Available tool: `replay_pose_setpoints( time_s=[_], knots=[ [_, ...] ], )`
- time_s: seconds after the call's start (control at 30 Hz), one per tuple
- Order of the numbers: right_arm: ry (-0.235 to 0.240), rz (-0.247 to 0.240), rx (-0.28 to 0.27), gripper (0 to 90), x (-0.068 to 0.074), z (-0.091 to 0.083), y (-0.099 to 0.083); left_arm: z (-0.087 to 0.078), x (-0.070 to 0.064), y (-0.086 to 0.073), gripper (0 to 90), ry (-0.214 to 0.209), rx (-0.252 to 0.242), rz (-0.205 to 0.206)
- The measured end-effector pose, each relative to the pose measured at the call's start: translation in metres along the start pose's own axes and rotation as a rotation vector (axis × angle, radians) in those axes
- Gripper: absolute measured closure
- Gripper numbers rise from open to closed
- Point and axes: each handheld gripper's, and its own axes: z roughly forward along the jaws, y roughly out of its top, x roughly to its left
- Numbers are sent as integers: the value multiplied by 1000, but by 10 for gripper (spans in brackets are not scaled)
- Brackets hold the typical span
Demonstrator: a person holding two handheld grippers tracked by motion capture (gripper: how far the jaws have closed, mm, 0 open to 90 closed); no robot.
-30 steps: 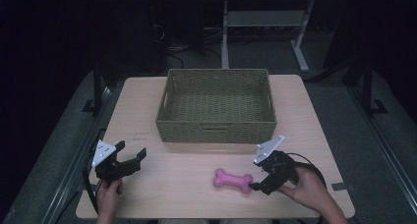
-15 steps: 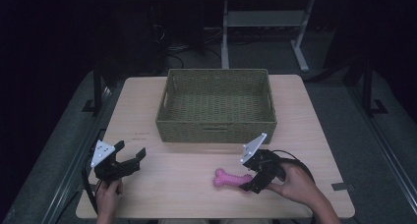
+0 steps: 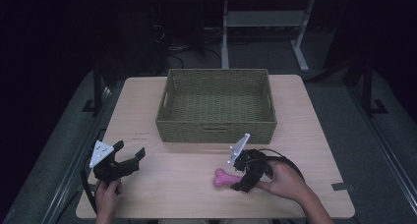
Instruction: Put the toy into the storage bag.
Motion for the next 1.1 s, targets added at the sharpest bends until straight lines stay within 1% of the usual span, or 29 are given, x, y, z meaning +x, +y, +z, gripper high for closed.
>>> replay_pose_setpoints(
  time_s=[0.1, 0.5, 0.63, 0.77, 0.9, 1.1],
  knots=[
    [0, -1, 13, 269, 0, 3, 2, 0, 0, 0, 130, -2, -2, -2],
    [12, -12, 60, 376, -1, 14, 4, 0, 0, 0, 130, -1, -2, -2],
    [7, -16, 77, 395, -1, 18, 6, -1, 1, 0, 130, -2, -2, -4],
    [-2, -21, 83, 410, -1, 21, 7, -1, 1, 0, 130, -3, -4, -5],
    [-10, -26, 94, 451, -2, 24, 7, -1, 0, 0, 130, -4, -5, -5],
    [-13, -20, 104, 476, -4, 26, 7, 0, 1, 0, 130, -6, -2, -4]
  ],
)
